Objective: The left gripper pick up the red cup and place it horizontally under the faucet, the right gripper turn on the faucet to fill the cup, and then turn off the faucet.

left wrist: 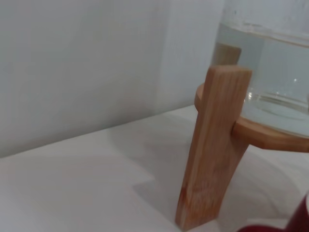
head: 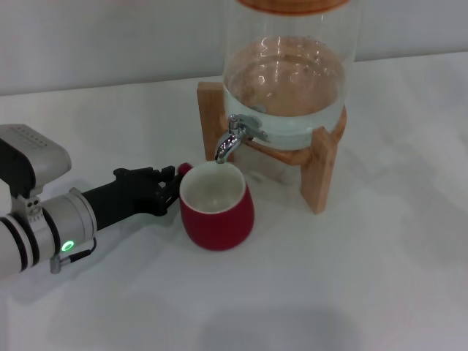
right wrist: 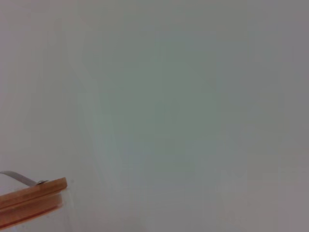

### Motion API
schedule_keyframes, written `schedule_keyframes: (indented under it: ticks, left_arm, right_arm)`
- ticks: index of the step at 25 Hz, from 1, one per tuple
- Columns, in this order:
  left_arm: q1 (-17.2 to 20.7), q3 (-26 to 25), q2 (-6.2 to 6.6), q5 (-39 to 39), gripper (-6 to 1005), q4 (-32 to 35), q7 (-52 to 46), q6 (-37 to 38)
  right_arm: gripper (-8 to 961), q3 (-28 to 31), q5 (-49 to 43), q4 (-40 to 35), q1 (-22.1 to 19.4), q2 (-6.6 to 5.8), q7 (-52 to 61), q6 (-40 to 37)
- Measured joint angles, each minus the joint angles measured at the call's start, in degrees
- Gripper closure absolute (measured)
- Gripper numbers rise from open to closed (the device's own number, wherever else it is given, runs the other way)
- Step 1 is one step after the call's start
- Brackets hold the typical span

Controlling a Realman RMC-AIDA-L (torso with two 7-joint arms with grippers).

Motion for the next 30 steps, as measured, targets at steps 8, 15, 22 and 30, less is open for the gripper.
schedule_keyframes:
  ticks: [8,15,22,30]
  left_arm:
    - [0.66,0.07,0.0,-0.18,763,0.45,-0.67,-0.01]
    - [1.0,0.07,0.02,-0.18,760,0.45,-0.87,-0.08]
    - [2.22,-0.03,0.25,-1.53,757,0.56,-1.19,-0.75]
    - [6.86,0.11,0.35,-1.58,753,5.29,-3.28,-5.12]
  right_arm:
    - [234,-0.02,0.12,-0.06,-0.06,0.0,0.0,0.01]
    - [234,-0.02,0.28,-0.09,-0.07,0.0,0.0,0.01]
    - [234,-0.02,0.7,-0.09,-0.23,0.0,0.0,0.06]
    - [234,0.11,1.05,-0.09,-0.24,0.0,0.0,0.1]
